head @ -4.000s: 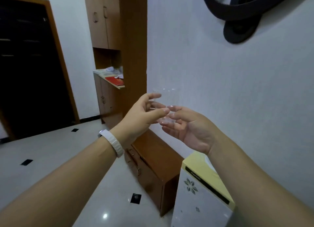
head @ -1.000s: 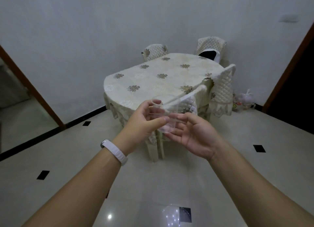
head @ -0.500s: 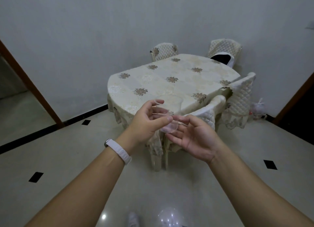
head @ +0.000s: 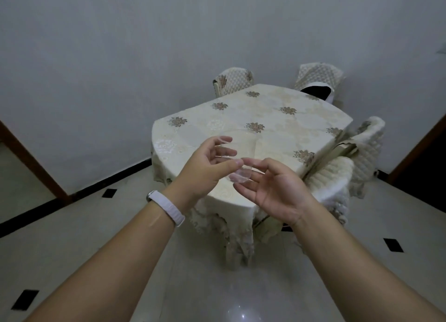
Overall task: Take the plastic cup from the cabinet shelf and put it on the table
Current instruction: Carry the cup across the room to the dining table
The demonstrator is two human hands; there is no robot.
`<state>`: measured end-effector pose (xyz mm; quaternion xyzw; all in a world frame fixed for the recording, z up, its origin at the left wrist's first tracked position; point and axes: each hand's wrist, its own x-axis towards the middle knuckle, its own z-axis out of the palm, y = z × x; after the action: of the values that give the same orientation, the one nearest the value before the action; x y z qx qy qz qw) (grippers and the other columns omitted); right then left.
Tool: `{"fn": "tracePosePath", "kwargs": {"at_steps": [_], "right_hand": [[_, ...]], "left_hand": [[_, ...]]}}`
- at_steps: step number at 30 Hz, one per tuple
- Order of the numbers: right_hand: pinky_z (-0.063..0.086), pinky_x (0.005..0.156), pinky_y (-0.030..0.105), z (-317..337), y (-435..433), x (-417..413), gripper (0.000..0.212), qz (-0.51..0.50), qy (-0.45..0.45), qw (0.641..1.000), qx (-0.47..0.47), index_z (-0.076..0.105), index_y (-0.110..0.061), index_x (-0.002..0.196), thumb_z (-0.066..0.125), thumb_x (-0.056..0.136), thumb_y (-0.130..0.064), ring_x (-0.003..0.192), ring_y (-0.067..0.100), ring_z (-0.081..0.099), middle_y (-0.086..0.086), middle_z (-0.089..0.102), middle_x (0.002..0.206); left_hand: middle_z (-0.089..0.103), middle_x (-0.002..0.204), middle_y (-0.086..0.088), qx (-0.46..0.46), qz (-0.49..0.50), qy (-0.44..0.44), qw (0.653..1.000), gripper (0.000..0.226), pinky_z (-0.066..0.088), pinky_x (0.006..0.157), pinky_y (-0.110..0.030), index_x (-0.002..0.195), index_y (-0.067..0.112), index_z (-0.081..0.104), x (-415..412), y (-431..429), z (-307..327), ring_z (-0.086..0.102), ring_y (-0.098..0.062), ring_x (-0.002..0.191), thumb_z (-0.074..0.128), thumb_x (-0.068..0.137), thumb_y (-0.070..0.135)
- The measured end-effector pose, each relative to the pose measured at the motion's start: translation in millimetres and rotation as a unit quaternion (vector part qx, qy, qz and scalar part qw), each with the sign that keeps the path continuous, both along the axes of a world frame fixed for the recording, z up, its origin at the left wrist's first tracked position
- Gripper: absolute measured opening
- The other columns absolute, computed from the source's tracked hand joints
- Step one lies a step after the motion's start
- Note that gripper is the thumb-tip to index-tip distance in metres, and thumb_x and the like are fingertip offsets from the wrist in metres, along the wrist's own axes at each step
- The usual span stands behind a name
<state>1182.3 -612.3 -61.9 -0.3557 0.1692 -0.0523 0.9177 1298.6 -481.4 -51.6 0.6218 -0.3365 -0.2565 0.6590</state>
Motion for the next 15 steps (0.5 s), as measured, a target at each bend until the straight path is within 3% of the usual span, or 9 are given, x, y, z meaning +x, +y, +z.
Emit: {"fn": "tracePosePath", "kwargs": {"at_steps": [6, 15], "right_hand": [[0.054, 0.087, 0.041, -11.7, -16.5, 42.8, 0.046, -0.024, 0.022, 0.999, -0.002, 0.057, -0.003, 0.117, 0.062, 0.072, -0.011, 0.098, 0.034, 0.064, 0.024, 0.057, 0.118], [0.057, 0.083, 0.040, -36.4, -74.5, 112.3, 0.058, -0.044, 0.018, 0.999, 0.022, 0.057, -0.004, 0.117, 0.072, 0.062, -0.015, 0.104, 0.036, 0.060, 0.023, 0.059, 0.114]], "left_hand": [[0.061, 0.112, -0.011, 0.009, -0.017, 0.023, 1.000, 0.056, 0.052, 0.074, -0.019, 0.123, 0.014, 0.053, 45.0, -23.2, -14.7, 0.065, -0.007, 0.087, 0.073, 0.070, 0.018], [0.061, 0.107, -0.009, 0.035, -0.020, 0.045, 0.998, 0.048, 0.053, 0.076, -0.017, 0.124, 0.010, 0.052, 113.5, -82.5, -30.8, 0.066, -0.007, 0.085, 0.072, 0.081, 0.003]]}}
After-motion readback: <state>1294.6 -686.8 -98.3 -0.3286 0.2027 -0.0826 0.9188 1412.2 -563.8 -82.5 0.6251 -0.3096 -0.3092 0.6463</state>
